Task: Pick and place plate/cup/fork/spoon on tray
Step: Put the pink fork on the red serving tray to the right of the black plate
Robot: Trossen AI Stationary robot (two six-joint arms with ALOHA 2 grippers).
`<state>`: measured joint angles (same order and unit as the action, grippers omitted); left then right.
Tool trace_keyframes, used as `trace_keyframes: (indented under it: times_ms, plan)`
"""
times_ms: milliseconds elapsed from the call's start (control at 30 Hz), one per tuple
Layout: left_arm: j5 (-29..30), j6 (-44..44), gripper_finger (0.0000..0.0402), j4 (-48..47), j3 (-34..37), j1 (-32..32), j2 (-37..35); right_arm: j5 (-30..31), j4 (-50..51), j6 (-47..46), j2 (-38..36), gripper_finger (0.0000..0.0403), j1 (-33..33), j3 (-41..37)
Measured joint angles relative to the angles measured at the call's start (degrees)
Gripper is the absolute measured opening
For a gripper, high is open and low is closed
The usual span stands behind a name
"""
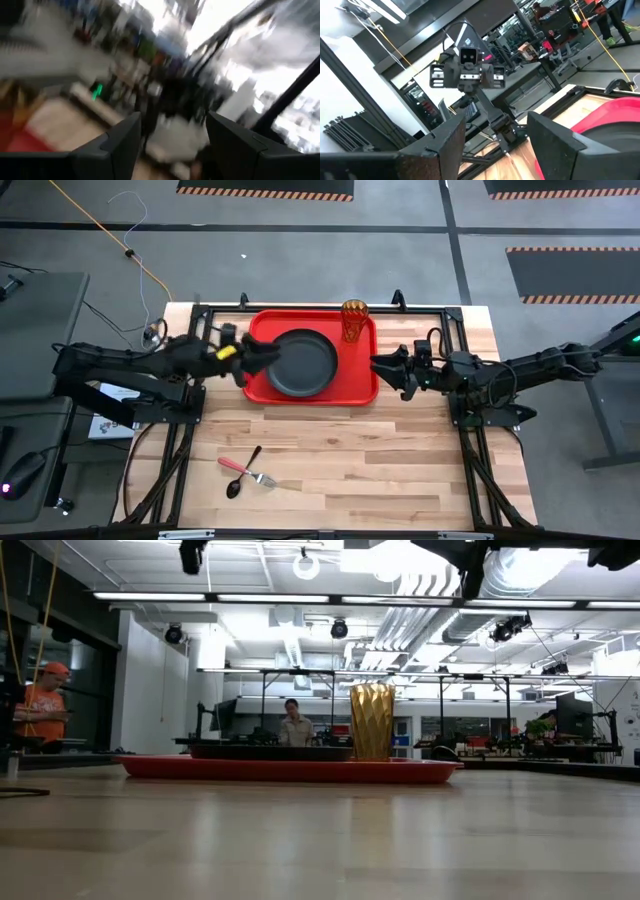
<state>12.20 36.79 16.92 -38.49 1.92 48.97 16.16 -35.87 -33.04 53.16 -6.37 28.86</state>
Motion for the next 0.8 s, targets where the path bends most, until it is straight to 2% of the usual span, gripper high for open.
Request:
trace_keyframes:
  times_ms: [200,300,400,467,633,800]
  plan:
    - [-8.1,6.2,0.0214,-35.2,-10.6,6.6,6.9,0.2,0.7,-0.5,0.0,0.0204,0.0,0.0]
    - [-12.7,6.2,0.0214,-45.8,-13.8,12.8,11.4,0.2,1.2,-0.4,0.0,0.0204,0.0,0.0]
    - [-16.4,4.0,0.0214,-47.9,-14.1,20.9,15.9,0.2,1.8,-0.5,0.0,0.0204,0.0,0.0]
    - [-16.6,2.0,0.0214,-49.4,-14.1,26.6,19.3,0.2,2.2,-0.5,0.0,0.0204,0.0,0.0]
    - [-13.6,-0.3,0.0214,-52.4,-14.1,38.6,29.8,0.2,3.4,-0.5,0.0,0.0204,0.0,0.0]
    - [-7.5,-1.3,0.0213,-49.9,-14.1,44.2,39.4,0.2,4.0,-0.5,0.0,0.0204,0.0,0.0]
